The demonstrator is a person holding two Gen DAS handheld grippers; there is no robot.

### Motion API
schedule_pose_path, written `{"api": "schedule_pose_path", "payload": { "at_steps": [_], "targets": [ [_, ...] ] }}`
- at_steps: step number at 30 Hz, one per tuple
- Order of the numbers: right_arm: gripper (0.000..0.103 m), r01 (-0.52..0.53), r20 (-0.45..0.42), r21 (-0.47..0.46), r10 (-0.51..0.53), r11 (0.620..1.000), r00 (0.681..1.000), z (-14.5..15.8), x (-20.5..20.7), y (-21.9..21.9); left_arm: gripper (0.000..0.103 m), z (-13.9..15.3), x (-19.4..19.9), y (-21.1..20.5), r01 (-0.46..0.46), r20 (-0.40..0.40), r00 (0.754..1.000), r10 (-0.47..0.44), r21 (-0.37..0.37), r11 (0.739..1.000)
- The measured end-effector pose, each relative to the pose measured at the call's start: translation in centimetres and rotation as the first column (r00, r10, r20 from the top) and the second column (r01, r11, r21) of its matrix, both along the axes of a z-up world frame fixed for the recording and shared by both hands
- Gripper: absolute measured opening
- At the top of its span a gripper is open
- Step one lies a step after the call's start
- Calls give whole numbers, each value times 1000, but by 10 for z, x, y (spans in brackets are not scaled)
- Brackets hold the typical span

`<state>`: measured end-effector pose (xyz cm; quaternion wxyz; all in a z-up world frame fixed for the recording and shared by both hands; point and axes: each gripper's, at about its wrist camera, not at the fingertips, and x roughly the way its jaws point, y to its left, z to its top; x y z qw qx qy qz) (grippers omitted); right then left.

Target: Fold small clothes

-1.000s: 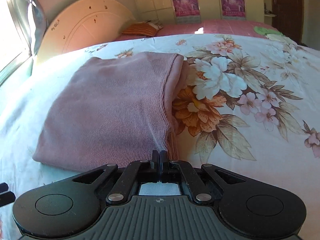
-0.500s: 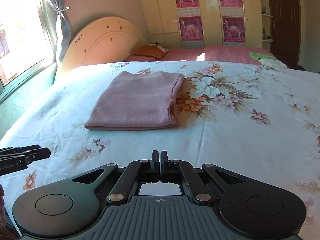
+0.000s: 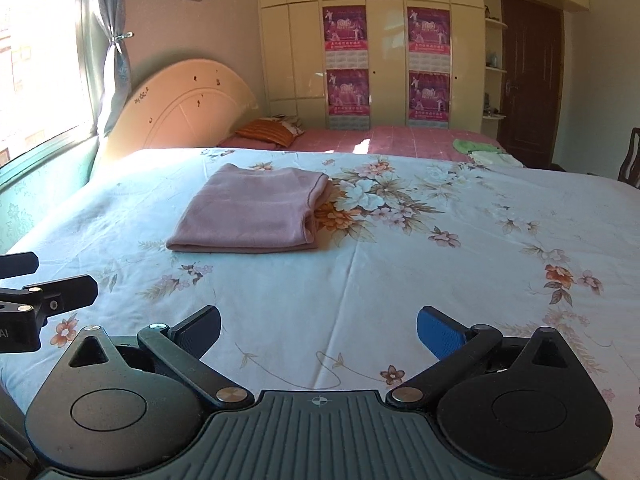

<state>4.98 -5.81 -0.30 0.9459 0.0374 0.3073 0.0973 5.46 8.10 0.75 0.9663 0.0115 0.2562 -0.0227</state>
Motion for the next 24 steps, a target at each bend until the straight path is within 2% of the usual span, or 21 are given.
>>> {"api": "schedule_pose_path", "payload": {
  "at_steps": [7,14,24],
  "targets": [
    [103,23,42,-1,-23,1000,999,17,-24,-15,103,3,-13,0,-13,-7,1000,13,-23,1000],
    [103,3,75,-4,-3,1000,997,31,-30,-18,103,6,-19,-3,-10,18,1000,11,-35,999],
    [103,-7,84,-7,7,1000,996,34,-31,-20,103,12,-22,-6,-10,49,999,11,-24,1000]
  ]
}}
